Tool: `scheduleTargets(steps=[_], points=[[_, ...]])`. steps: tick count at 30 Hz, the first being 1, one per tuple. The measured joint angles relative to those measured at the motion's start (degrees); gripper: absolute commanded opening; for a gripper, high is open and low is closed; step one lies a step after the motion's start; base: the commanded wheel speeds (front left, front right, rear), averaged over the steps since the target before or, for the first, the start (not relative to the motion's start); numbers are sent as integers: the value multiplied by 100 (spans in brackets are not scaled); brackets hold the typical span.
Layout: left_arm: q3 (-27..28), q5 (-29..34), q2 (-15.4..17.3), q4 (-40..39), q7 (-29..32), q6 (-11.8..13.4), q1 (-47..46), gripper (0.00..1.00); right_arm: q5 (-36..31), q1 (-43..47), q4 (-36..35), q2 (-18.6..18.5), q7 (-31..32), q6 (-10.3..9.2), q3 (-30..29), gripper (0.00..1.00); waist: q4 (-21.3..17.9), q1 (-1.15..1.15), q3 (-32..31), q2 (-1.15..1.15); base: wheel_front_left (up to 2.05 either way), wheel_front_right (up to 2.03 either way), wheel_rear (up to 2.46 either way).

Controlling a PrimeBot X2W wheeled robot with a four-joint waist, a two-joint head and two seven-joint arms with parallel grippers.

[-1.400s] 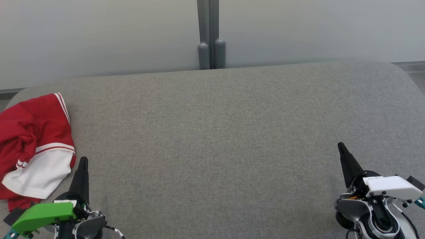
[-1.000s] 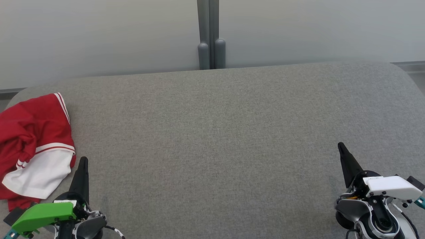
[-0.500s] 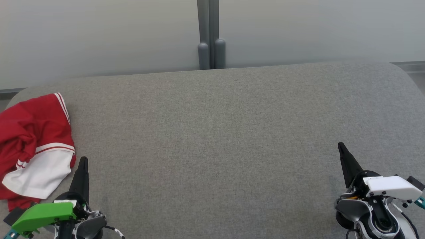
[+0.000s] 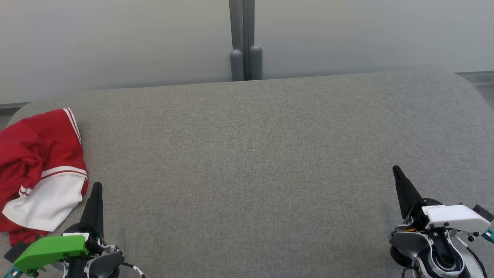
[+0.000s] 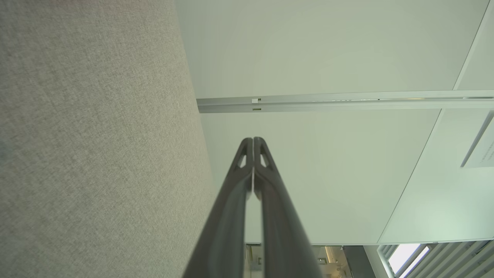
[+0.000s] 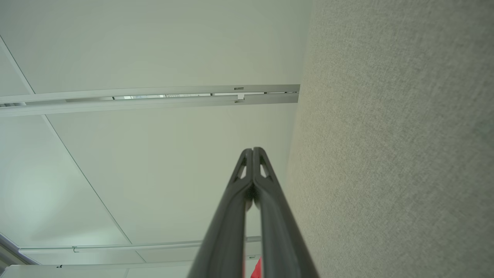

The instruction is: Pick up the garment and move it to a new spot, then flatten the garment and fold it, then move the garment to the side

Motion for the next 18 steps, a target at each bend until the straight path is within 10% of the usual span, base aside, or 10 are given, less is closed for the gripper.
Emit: scheduleTargets(steps=[18], points=[[0, 0, 0, 0, 0, 0, 0, 0, 1, 0, 0, 0, 0, 0, 0, 0, 0, 0, 0, 0, 0, 0, 0]])
